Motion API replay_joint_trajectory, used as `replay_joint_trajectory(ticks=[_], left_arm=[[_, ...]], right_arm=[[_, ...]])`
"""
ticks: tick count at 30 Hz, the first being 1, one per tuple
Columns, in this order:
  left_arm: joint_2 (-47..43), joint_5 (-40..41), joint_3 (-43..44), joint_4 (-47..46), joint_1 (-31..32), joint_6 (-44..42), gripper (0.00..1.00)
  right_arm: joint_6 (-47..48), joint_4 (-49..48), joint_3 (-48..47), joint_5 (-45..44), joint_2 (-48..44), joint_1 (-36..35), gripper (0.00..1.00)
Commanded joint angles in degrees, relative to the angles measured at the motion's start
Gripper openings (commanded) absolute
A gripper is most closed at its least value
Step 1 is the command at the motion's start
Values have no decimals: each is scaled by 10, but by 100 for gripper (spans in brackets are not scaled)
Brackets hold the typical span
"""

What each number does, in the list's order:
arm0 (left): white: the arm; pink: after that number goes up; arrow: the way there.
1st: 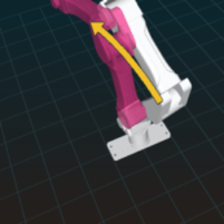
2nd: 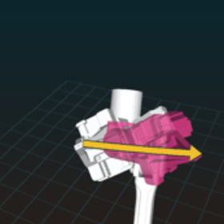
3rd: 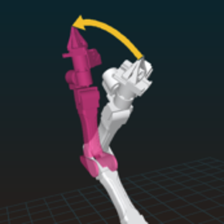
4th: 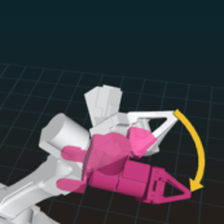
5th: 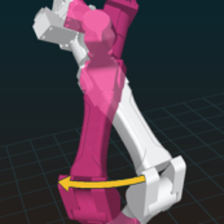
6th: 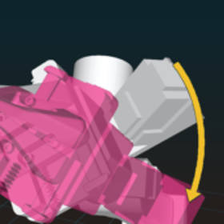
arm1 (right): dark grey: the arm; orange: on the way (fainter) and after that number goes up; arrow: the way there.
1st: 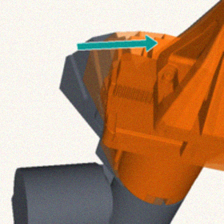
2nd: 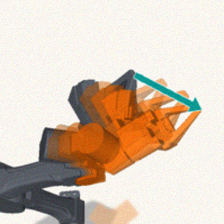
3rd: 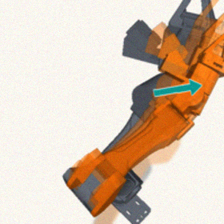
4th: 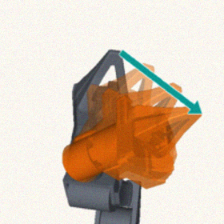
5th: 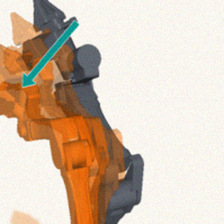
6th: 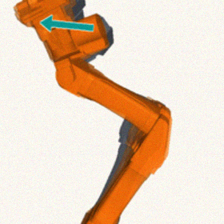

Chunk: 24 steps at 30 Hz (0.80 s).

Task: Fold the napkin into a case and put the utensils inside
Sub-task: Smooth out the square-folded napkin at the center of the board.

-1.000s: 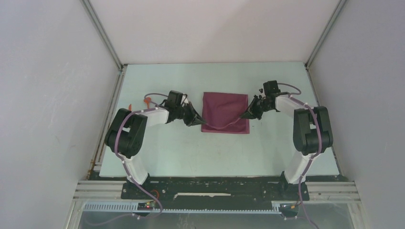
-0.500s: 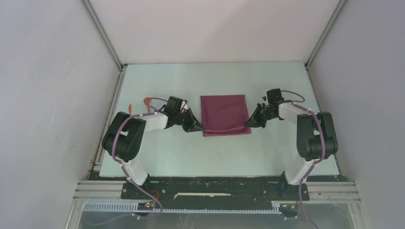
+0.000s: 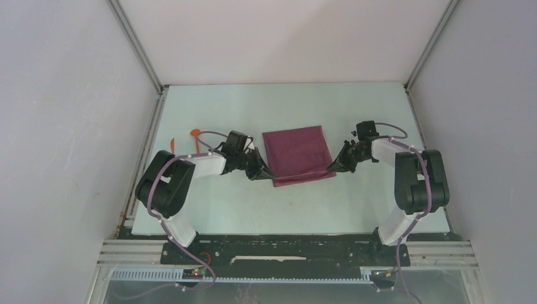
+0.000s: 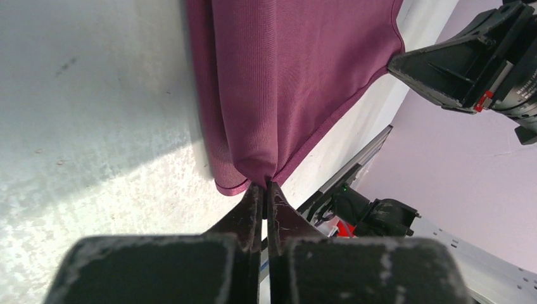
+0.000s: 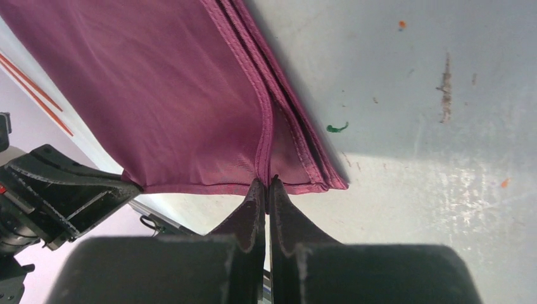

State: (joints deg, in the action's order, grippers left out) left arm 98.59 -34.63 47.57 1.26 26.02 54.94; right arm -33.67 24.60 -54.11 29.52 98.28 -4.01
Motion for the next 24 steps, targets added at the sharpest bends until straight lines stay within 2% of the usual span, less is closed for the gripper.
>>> replay_joint_trajectory(ticks=[1, 16, 24], left_arm=[[-14, -7, 2, -10, 17, -13, 0], [48, -17, -22, -91, 49, 32, 0], [48, -3, -27, -54, 45, 0, 0]], right_arm=[[7, -9, 7, -32, -13, 6, 0], [-10, -1, 7, -70, 9, 2, 0], [-89, -11, 46, -67, 0, -26, 0]])
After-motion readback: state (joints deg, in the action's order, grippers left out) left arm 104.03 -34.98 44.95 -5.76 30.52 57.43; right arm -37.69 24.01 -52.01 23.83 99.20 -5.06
